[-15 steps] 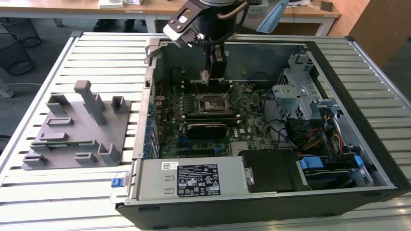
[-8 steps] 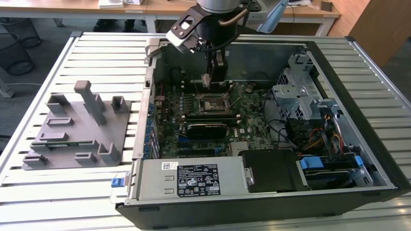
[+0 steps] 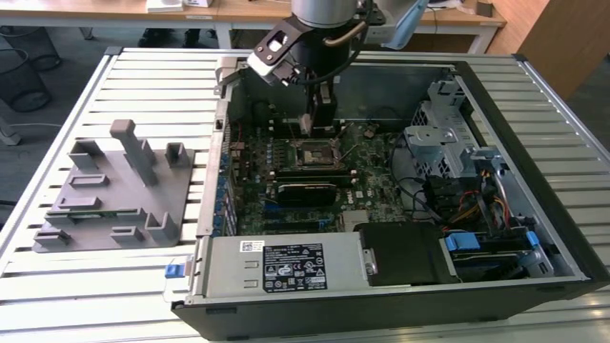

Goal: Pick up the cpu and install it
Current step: 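Place the cpu into insertion slot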

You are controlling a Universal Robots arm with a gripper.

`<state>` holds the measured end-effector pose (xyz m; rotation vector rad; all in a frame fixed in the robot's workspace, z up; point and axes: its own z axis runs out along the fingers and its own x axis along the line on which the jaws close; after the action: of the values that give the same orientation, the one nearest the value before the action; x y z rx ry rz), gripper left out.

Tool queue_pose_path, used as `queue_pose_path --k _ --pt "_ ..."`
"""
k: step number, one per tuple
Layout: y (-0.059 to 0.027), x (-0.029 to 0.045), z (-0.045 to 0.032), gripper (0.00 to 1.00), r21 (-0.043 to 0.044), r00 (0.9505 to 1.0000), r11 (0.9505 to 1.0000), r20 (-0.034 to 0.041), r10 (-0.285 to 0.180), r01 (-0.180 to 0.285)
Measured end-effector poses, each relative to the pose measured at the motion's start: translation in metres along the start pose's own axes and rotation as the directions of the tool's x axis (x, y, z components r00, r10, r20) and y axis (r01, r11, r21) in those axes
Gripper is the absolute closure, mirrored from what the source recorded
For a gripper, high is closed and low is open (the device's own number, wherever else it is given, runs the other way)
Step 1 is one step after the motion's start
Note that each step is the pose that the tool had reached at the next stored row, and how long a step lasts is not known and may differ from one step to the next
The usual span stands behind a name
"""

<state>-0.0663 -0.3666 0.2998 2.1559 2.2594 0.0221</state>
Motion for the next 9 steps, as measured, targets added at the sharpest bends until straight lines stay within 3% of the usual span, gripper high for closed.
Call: queue_pose_path --k 5,9 --pt "-0.0001 0.0011 0.0064 0.46 0.0000 1.0000 1.0000 -0.0004 0.000 0.000" --pt "0.0018 0.0084 0.0114 0.46 0.0000 1.0000 1.0000 -0.0004 0.001 -0.001"
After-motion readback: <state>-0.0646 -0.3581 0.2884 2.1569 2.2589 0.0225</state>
